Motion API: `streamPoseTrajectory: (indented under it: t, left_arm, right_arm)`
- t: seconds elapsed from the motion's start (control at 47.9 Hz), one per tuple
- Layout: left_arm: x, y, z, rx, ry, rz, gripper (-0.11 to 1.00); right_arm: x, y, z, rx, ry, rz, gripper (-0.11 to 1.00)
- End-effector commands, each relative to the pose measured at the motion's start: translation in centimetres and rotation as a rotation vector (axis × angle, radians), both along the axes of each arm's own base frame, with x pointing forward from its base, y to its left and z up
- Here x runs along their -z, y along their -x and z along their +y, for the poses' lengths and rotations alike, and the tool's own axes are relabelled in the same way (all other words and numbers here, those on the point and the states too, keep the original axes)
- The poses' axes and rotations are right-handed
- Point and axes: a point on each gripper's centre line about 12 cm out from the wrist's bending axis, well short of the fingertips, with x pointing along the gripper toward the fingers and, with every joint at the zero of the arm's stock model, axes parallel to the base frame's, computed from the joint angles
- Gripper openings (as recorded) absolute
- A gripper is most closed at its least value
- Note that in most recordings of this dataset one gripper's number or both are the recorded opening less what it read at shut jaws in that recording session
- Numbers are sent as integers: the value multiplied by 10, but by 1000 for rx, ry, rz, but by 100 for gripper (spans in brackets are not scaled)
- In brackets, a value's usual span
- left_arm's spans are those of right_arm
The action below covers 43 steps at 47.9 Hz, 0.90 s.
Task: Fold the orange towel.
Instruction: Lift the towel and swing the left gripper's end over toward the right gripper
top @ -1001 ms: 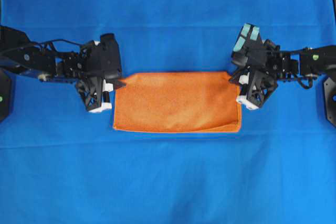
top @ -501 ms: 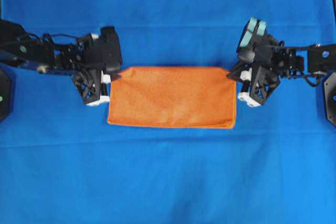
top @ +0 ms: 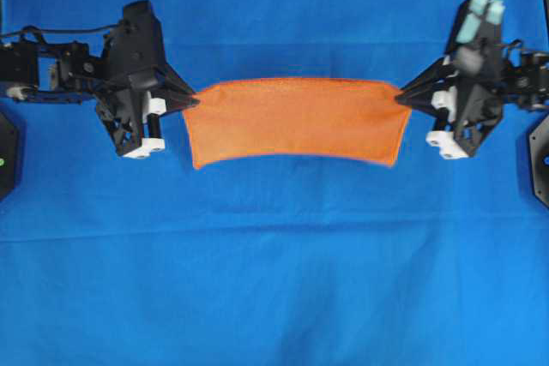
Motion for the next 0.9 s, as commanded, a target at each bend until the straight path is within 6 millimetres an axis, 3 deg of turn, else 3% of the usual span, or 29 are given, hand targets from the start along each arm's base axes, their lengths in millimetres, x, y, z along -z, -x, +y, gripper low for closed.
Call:
streamPoseTrajectory:
  t: [0.0, 0.23, 0.459, 0.876]
  left_arm:
    - [-23, -5, -2, 7, -10, -74, 2]
    - [-32, -7, -6, 18, -18, -129, 2]
    - [-36, -16, -25, 80, -20, -191, 2]
    - [-38, -70, -88, 255, -10, -314, 2]
  right_arm:
    - [-18, 1, 1, -4, 14, -57, 2]
    - [-18, 2, 1, -5, 15, -58, 2]
    - [-10, -5, -5, 0, 32, -22, 2]
    - [-3, -38, -77, 134, 136, 39, 2]
